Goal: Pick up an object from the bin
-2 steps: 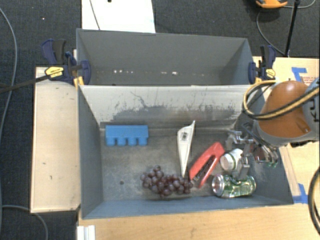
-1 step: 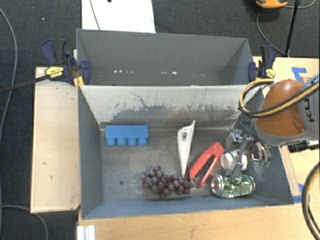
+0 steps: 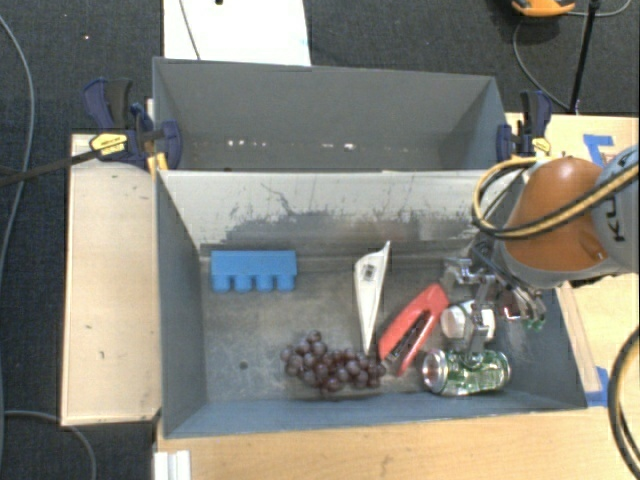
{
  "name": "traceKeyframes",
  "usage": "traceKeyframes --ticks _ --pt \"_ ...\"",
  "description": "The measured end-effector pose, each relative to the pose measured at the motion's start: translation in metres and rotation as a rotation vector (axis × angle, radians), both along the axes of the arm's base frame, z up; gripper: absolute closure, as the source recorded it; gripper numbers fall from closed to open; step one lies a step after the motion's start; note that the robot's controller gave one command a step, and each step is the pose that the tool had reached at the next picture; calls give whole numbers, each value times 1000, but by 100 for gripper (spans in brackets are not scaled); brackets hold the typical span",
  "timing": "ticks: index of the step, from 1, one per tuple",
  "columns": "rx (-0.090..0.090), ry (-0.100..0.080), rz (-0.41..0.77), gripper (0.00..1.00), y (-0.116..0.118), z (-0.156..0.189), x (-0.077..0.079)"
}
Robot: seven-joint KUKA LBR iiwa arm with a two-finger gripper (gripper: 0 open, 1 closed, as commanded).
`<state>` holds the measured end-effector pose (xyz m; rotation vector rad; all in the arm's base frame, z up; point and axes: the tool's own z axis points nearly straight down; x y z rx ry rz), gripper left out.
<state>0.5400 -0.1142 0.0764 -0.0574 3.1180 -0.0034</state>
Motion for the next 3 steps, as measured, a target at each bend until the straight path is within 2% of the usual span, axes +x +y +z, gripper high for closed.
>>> traceKeyframes --ticks 1,2,3 --pt "-4 -1 171 0 22 -1 2" --pt "0 -2 55 0 37 -3 13" --pt "-5 -4 175 0 57 -4 20"
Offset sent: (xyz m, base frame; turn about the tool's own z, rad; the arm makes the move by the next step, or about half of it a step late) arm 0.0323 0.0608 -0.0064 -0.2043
